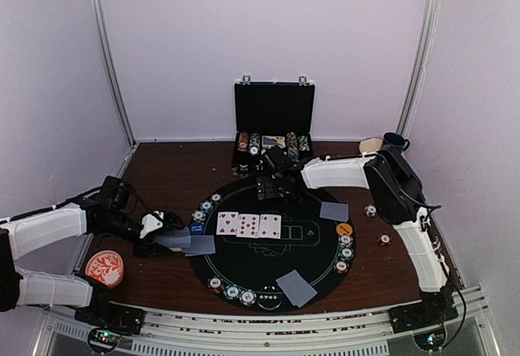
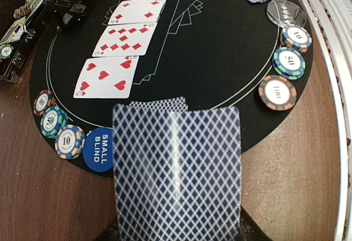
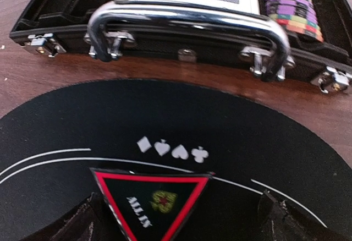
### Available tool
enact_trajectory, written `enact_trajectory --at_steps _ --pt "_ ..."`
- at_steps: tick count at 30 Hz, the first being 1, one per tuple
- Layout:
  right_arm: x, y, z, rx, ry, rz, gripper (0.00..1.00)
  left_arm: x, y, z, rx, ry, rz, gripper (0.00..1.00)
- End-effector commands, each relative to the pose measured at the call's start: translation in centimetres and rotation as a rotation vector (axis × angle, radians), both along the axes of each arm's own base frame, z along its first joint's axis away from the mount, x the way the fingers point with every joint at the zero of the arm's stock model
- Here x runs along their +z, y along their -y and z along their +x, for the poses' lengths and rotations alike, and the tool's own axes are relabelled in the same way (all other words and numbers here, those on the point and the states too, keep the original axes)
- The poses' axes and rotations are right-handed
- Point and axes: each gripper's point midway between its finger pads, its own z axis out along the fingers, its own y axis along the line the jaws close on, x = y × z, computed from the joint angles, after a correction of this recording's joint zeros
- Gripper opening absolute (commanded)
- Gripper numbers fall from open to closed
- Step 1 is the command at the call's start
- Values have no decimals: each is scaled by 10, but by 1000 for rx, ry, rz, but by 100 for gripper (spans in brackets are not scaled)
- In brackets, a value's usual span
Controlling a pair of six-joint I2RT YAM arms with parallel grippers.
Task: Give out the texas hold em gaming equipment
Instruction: Pick up the all-in button from the poker table mat.
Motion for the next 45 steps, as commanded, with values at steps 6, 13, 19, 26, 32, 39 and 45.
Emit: enact_trajectory --at_steps 6,13,19,26,32,39,45 --pt "-28 -16 6 60 -55 -26 100 5 4 7 -3 30 -21 14" --pt "-31 -21 11 82 -64 -42 93 4 3 7 -1 29 -18 14" --pt "-34 -19 14 81 -61 -70 88 4 3 7 -2 29 -18 14" --pt "-36 -19 17 78 -63 -84 83 3 3 7 -3 26 -16 14" --pt "-43 -18 15 85 -87 -108 78 3 3 7 -4 25 -16 14" --pt "-47 -16 12 82 -103 -126 75 3 4 8 -4 27 -16 14" --pt "-44 -14 8 83 -90 -156 67 3 3 8 -1 24 -14 14"
